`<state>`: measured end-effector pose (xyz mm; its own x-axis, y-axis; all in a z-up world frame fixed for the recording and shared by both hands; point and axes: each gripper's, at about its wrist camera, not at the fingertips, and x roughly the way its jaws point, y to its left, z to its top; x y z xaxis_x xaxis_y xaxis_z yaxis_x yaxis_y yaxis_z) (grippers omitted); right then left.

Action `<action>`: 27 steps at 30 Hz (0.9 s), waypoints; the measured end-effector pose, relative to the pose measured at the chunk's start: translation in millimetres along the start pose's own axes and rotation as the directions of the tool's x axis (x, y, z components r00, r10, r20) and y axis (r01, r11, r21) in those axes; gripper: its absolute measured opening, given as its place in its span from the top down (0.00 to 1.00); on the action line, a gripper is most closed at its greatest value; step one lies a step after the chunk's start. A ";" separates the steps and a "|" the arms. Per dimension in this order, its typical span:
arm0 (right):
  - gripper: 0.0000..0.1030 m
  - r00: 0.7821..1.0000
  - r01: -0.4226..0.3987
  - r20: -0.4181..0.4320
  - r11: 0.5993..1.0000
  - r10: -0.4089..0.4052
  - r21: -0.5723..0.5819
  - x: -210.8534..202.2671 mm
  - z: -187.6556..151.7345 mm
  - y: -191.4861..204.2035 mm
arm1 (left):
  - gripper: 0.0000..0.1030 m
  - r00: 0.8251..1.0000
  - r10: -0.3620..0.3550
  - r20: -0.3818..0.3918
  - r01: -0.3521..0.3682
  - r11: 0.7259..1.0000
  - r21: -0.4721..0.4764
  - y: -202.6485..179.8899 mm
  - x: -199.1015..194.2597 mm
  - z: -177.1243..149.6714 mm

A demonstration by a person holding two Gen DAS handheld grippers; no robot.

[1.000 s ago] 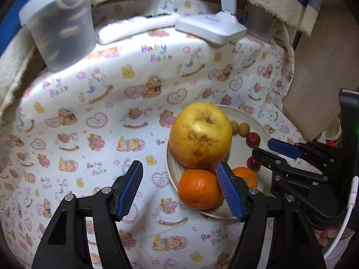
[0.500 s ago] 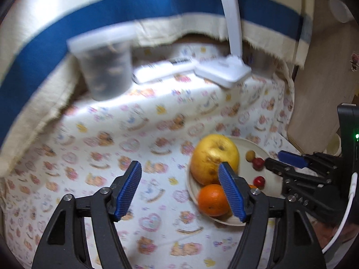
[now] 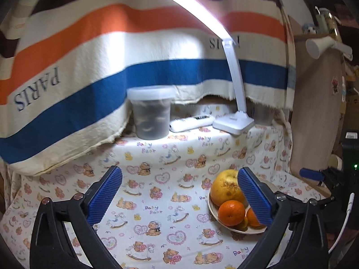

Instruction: Organize fruits

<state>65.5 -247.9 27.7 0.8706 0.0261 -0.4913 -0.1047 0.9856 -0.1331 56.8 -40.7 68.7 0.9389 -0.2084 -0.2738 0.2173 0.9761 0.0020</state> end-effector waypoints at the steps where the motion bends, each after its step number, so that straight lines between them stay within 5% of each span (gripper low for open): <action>1: 0.11 1.000 -0.003 0.010 1.000 0.002 0.020 -1.7 -2.2 -1.4 | 0.01 1.000 -0.011 0.006 0.011 1.000 -0.012 1.6 -3.0 -1.8; 8: 0.03 0.998 -0.018 0.070 0.989 0.008 0.147 -9.5 -13.3 -17.6 | 0.01 1.000 -0.020 0.005 0.020 1.000 -0.024 4.4 -6.1 -21.0; 14: 0.00 0.979 -0.013 0.203 0.986 -0.022 0.167 -24.8 -22.3 -22.6 | 0.01 0.998 -0.020 0.052 0.021 1.000 -0.019 4.0 -11.5 -31.0; 27: 0.00 0.976 0.031 0.211 0.992 -0.056 0.122 -14.7 -29.4 -15.1 | 0.01 0.996 -0.003 0.086 0.001 1.000 0.030 -3.1 -5.0 -49.1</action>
<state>40.1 -268.0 11.6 0.9568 0.0052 -0.2906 -0.0181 0.9990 -0.0418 38.4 -39.7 22.8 0.9576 -0.2161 -0.1905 0.2259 0.9737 0.0311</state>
